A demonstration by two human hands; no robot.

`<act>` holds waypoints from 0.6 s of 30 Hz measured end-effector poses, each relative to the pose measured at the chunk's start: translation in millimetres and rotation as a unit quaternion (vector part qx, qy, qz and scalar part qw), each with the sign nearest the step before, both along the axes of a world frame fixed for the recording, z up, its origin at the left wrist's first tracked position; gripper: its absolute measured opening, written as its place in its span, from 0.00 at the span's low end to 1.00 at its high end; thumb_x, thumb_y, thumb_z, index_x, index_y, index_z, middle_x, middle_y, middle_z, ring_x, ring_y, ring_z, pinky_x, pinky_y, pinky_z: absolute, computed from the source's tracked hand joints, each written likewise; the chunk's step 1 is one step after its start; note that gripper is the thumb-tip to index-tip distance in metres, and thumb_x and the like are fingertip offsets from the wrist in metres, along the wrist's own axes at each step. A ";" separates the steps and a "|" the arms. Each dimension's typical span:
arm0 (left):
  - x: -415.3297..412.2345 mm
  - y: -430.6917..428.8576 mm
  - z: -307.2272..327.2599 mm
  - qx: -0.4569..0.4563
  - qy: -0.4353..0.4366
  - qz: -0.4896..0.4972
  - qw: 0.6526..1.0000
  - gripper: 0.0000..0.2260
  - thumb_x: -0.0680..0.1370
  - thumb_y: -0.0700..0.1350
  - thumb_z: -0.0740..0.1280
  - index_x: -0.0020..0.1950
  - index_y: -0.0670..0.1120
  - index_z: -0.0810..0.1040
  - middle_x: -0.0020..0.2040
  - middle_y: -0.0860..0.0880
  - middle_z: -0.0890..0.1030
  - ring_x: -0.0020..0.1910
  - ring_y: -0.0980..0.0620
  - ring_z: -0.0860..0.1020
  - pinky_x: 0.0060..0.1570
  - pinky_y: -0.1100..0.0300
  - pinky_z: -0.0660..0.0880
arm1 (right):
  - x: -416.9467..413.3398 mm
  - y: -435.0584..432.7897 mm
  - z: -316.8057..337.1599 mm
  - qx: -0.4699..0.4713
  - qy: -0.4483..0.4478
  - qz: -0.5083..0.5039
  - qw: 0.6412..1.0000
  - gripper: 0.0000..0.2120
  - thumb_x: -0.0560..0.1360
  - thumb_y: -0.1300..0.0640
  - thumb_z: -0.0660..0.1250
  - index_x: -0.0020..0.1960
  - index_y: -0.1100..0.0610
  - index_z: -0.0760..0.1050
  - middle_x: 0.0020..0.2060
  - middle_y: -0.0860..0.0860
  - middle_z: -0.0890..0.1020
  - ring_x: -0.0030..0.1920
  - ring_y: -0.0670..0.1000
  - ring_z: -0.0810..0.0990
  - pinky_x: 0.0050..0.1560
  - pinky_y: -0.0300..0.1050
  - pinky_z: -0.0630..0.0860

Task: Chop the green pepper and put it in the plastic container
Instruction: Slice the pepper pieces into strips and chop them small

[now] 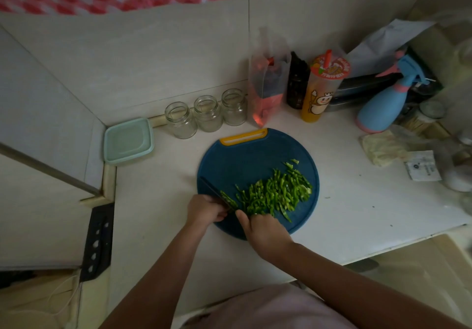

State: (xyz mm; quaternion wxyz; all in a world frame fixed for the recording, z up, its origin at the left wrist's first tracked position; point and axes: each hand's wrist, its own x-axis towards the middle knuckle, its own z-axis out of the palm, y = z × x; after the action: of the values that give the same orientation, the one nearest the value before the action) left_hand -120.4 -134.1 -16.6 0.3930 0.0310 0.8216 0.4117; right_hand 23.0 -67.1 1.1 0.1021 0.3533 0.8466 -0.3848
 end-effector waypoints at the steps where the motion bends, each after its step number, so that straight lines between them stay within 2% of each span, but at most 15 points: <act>1: -0.3 0.7 0.4 -0.002 0.001 0.002 1.000 0.07 0.68 0.32 0.73 0.33 0.41 0.78 0.22 0.50 0.79 0.25 0.53 0.79 0.30 0.62 0.79 | -2.1 1.1 0.5 -0.004 0.000 -0.002 1.000 0.28 0.80 0.39 0.46 0.29 0.54 0.63 0.39 0.62 0.80 0.44 0.61 0.80 0.46 0.51 0.75; 4: -0.8 2.2 -0.8 -0.008 0.001 0.013 1.000 0.08 0.70 0.32 0.72 0.33 0.41 0.78 0.23 0.49 0.79 0.27 0.50 0.79 0.31 0.60 0.80 | -6.0 4.4 1.5 -0.003 -0.004 0.005 1.000 0.27 0.80 0.40 0.46 0.29 0.54 0.62 0.38 0.62 0.79 0.44 0.62 0.80 0.46 0.52 0.76; 8: 0.4 2.5 -3.0 -0.009 0.011 0.022 1.000 0.09 0.72 0.33 0.69 0.32 0.41 0.77 0.24 0.48 0.79 0.30 0.47 0.80 0.35 0.56 0.80 | -6.3 4.7 1.1 -0.007 -0.014 0.011 1.000 0.28 0.80 0.39 0.45 0.29 0.55 0.62 0.29 0.55 0.71 0.43 0.62 0.80 0.45 0.52 0.76; 11: 1.6 3.4 -0.8 -0.013 0.026 0.022 0.999 0.10 0.72 0.33 0.69 0.31 0.42 0.77 0.27 0.45 0.80 0.30 0.46 0.80 0.37 0.54 0.81 | -8.2 3.7 3.7 0.002 -0.022 0.010 1.000 0.28 0.80 0.39 0.45 0.29 0.55 0.63 0.37 0.60 0.79 0.45 0.61 0.80 0.47 0.51 0.77; 13: 0.2 5.1 0.2 -0.026 0.034 0.019 0.999 0.08 0.71 0.32 0.69 0.33 0.40 0.77 0.30 0.42 0.81 0.27 0.50 0.80 0.32 0.58 0.80 | -8.8 0.4 6.7 0.021 -0.034 0.017 0.999 0.29 0.81 0.39 0.45 0.31 0.56 0.66 0.44 0.61 0.81 0.48 0.60 0.80 0.47 0.50 0.76; 15: -1.0 6.3 0.9 -0.033 0.033 0.023 0.999 0.04 0.71 0.31 0.68 0.37 0.37 0.78 0.31 0.42 0.80 0.23 0.53 0.79 0.26 0.61 0.78 | -9.1 -3.1 9.5 0.041 -0.049 0.026 0.998 0.30 0.81 0.40 0.45 0.39 0.60 0.74 0.47 0.61 0.81 0.50 0.60 0.80 0.47 0.49 0.74; 18: -1.5 6.1 2.4 -0.031 0.035 0.018 0.999 0.06 0.71 0.30 0.68 0.35 0.37 0.77 0.30 0.43 0.80 0.22 0.54 0.78 0.26 0.61 0.79 | -12.6 -6.3 10.6 0.060 -0.067 0.044 0.995 0.31 0.81 0.41 0.44 0.48 0.62 0.77 0.49 0.61 0.81 0.51 0.59 0.80 0.47 0.49 0.75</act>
State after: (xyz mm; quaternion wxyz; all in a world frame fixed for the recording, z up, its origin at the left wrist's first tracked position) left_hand -121.8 -128.0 -14.3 0.3576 0.0185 0.8474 0.3920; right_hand 10.4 -73.4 11.7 0.1542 0.3459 0.8741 -0.3043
